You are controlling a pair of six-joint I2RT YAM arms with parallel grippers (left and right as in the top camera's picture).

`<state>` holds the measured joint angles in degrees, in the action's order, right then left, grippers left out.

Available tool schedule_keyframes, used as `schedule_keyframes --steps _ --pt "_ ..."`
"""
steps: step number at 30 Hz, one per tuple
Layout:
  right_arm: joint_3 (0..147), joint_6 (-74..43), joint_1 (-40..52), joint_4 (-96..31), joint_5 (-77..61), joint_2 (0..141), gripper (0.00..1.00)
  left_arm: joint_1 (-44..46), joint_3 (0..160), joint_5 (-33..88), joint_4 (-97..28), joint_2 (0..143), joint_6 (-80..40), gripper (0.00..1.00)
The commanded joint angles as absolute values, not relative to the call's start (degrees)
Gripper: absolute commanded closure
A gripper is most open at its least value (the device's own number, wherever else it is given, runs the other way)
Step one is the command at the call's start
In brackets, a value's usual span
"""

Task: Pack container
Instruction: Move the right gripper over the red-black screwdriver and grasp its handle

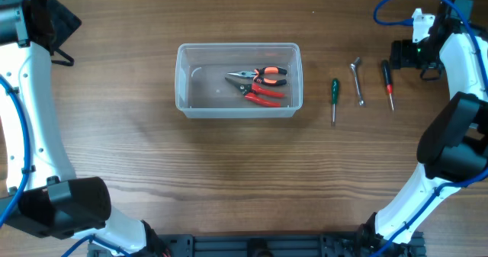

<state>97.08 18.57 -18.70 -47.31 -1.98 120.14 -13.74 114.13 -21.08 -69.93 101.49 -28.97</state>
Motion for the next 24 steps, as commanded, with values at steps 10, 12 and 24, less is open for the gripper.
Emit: schedule_keyframes --steps 10,12,24 --pt "96.95 23.68 -18.46 -49.65 -2.42 121.51 0.20 -14.04 114.65 -20.99 -69.95 101.25 -28.71 0.00" --pt "96.92 25.63 -18.46 -50.04 -2.39 121.54 0.21 -14.04 114.65 -20.99 -69.95 101.25 -28.71 0.00" --pt "96.82 27.20 -18.28 -48.66 -3.49 125.27 0.40 -14.04 114.65 -20.99 -69.95 101.25 -28.71 0.00"
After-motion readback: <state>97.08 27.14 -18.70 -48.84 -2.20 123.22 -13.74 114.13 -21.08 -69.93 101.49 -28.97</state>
